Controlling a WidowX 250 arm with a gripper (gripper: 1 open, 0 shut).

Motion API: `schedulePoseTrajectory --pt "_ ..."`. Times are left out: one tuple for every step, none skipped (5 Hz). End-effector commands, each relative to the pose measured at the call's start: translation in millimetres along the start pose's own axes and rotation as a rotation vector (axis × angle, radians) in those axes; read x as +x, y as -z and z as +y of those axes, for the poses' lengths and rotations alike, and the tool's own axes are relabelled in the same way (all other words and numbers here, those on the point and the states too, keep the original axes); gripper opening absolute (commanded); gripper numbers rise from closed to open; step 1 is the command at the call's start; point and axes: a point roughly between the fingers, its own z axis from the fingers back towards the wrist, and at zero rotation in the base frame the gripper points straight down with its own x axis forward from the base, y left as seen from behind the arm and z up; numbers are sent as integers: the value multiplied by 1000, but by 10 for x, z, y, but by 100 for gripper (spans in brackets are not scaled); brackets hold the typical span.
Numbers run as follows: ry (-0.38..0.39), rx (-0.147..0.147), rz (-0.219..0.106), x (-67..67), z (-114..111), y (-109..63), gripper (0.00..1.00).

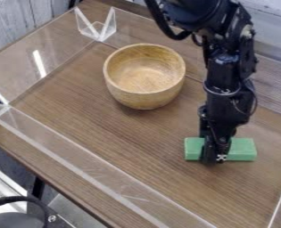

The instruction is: Put the green block in the brown bowl

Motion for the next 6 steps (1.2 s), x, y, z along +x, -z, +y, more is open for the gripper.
schedulePoseTrajectory --pt "-18 12 -7 -27 24 -73 0" --pt "-37 18 -5 -37 24 -115 0" --pt "-57 26 -3 -44 26 -160 0" --pt "-80 34 -1 -51 25 -213 0" --pt "-97 40 0 -53 28 -243 0" --pt "-114 47 1 -56 30 -281 0"
